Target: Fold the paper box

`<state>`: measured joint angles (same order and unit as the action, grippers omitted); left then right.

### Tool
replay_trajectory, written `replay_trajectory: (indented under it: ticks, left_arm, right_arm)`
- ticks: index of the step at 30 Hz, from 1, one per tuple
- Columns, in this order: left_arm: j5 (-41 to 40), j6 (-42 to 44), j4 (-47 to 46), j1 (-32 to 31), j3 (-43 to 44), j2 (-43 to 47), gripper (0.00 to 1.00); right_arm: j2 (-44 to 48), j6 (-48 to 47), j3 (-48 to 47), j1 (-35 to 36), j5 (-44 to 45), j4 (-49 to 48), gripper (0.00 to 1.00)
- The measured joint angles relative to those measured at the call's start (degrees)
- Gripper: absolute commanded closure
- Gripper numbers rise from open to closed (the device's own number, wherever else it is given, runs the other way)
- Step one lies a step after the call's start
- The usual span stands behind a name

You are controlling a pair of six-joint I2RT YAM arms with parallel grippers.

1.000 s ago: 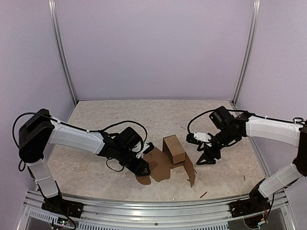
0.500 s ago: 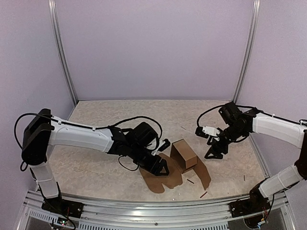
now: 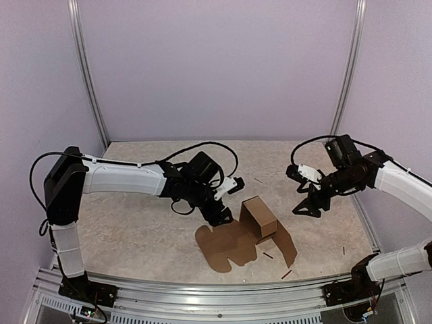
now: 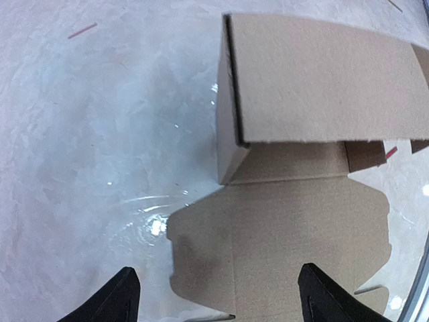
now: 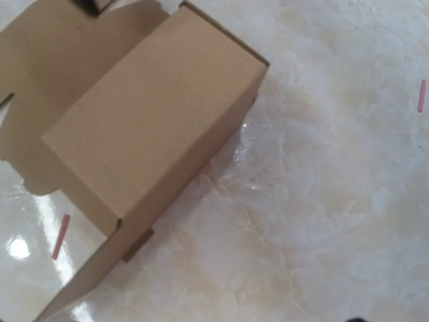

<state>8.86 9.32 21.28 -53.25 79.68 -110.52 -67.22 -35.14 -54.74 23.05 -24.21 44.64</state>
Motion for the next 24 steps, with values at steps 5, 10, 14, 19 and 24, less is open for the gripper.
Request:
replay_trajectory:
  ticks: [5,10,14,19,24]
  left_arm:
    - [1.7,4.5,-8.0,-0.3,-5.4,-0.9,0.31]
    - [3.3,5.9,-21.8,-0.2,-9.6,-2.3,0.36]
    - [4.6,5.9,-29.9,0.0,-10.2,-4.9,0.44]
    - [7.3,5.2,-37.3,0.5,-10.2,-8.6,0.58]
    - [9.2,3.4,-41.9,0.9,-9.9,-11.1,0.73]
  right_arm:
    - [0.2,0.2,0.3,0.0,-0.7,0.3,0.17]
    - [0.3,0.3,0.3,0.0,-1.2,0.4,0.17]
    - [0.3,0.3,0.3,0.0,-1.4,0.6,0.17]
    - [0.3,0.5,0.3,0.0,-1.3,0.5,0.17]
    - [0.3,0.7,0.4,0.0,-1.3,0.6,0.17]
